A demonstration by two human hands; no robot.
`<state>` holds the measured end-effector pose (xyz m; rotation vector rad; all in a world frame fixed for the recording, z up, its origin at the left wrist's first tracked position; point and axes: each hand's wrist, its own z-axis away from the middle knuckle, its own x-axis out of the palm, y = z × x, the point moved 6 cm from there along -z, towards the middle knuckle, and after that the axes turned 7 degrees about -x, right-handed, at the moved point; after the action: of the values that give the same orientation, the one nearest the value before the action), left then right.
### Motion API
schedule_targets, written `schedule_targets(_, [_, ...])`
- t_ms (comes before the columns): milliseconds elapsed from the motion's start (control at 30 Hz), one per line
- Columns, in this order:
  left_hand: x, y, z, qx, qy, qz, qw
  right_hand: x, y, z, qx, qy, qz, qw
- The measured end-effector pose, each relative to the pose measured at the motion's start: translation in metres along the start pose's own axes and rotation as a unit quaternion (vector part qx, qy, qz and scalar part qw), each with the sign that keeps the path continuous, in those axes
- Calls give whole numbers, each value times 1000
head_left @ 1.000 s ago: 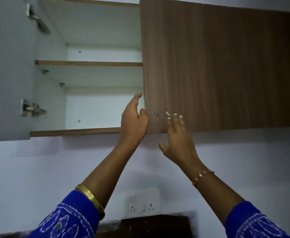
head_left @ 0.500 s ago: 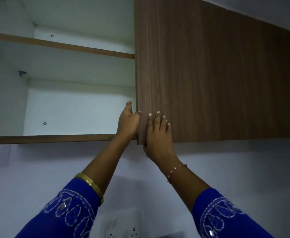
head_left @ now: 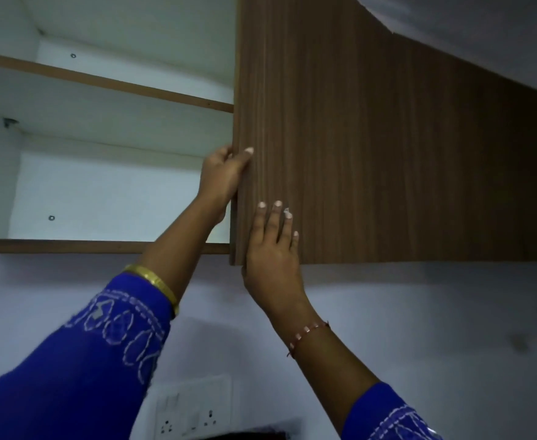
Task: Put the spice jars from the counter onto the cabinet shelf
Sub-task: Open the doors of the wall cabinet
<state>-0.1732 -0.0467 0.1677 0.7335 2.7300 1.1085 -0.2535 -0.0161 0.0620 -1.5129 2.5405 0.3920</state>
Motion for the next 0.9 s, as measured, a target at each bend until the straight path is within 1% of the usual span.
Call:
schedule_targets(133, [27, 38, 20, 22, -3, 8, 1000, -41, 22, 13, -11, 36, -31, 999])
schedule_targets(300, [70, 60, 54, 33, -46, 15, 998, -85, 53, 32, -23, 67, -78, 994])
schedule_targets(467, [111, 89, 86, 53, -67, 19, 996, -124, 88, 56, -11, 98, -146, 984])
schedule_targets(633, [159, 112, 117, 77, -70, 23, 994, -161, 131, 79, 1, 122, -191, 974])
schedule_targets(700, [179, 121, 128, 93, -66, 19, 993, -175, 150, 88, 17, 125, -210, 969])
schedule_targets(800, [214, 133, 144, 125, -62, 4, 990, -192, 182, 100, 64, 114, -259, 957])
schedule_targets(900, [249, 141, 154, 137, -64, -2, 988, -206, 213, 112, 97, 116, -294, 944])
